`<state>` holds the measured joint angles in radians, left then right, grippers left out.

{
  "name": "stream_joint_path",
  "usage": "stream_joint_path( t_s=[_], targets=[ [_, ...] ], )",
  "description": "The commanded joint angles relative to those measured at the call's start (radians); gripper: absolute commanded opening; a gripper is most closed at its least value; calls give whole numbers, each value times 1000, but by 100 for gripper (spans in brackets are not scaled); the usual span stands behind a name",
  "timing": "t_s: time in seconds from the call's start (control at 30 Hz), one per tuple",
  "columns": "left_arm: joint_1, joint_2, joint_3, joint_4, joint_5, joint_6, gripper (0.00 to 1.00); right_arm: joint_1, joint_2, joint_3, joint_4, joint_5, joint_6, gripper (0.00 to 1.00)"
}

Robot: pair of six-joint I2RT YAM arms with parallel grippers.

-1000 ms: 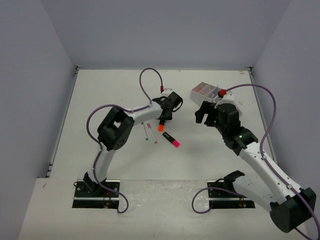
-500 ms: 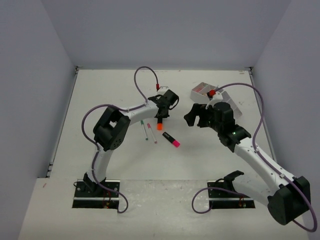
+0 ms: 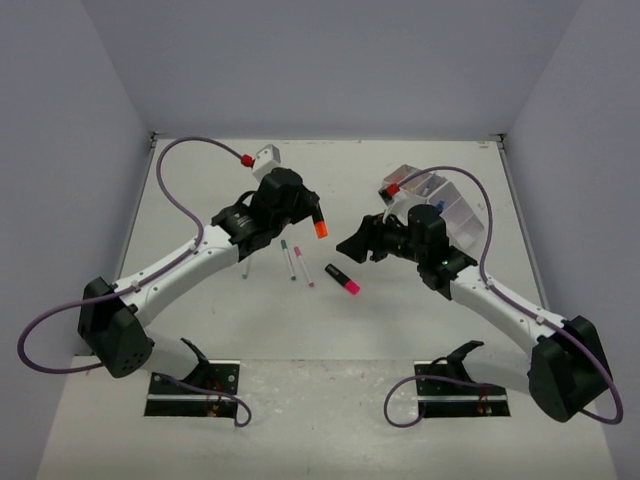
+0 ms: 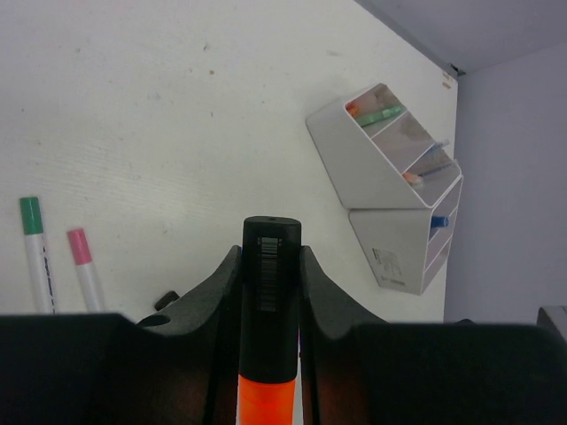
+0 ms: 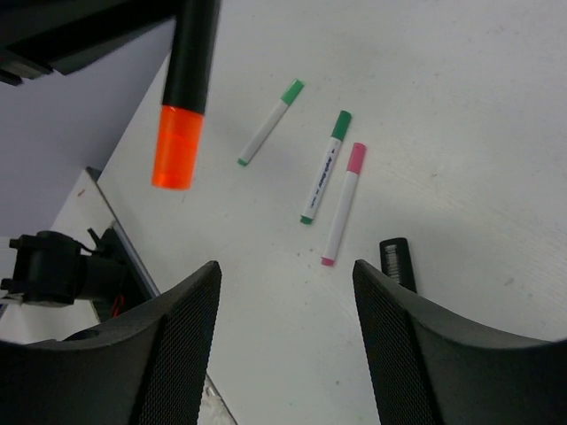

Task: Sort the stationery into containers
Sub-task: Pick up the pen from the center of the board, then place the pen in the storage box.

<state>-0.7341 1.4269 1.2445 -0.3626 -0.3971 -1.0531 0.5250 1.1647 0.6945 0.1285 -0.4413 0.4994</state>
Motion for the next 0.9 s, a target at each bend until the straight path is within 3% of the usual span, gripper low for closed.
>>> stream_joint_path(
  t_s=[0.0, 0.1, 0.37, 0.5, 0.73, 0.77, 0.8, 0.83, 0.87],
  targets=[
    [-12, -26, -46, 96, 68, -41, 0, 40, 15, 42, 151, -69, 49, 60],
    [-19, -30, -38, 97, 74, -34, 0, 67, 31, 62, 172, -55, 62, 59],
    [-36, -36, -45, 116, 126, -34, 0, 90, 103, 172, 119, 5, 73, 44],
    [-39, -41, -56, 124, 131, -34, 0, 98, 125, 210, 94, 13, 73, 0],
    [-40, -92, -98, 196, 110, 7, 2, 99, 121, 213, -13, 98, 86, 0],
    [-39, -99, -108, 212, 112, 16, 7, 99, 121, 212, -21, 102, 90, 0],
    [-39, -105, -114, 225, 115, 32, 28, 99, 116, 212, -43, 116, 98, 0],
    [-39, -112, -125, 251, 118, 55, 62, 99, 108, 212, -85, 141, 115, 0],
    [-39, -112, -122, 254, 115, 70, 88, 98, 100, 211, -90, 162, 124, 0]
  ],
)
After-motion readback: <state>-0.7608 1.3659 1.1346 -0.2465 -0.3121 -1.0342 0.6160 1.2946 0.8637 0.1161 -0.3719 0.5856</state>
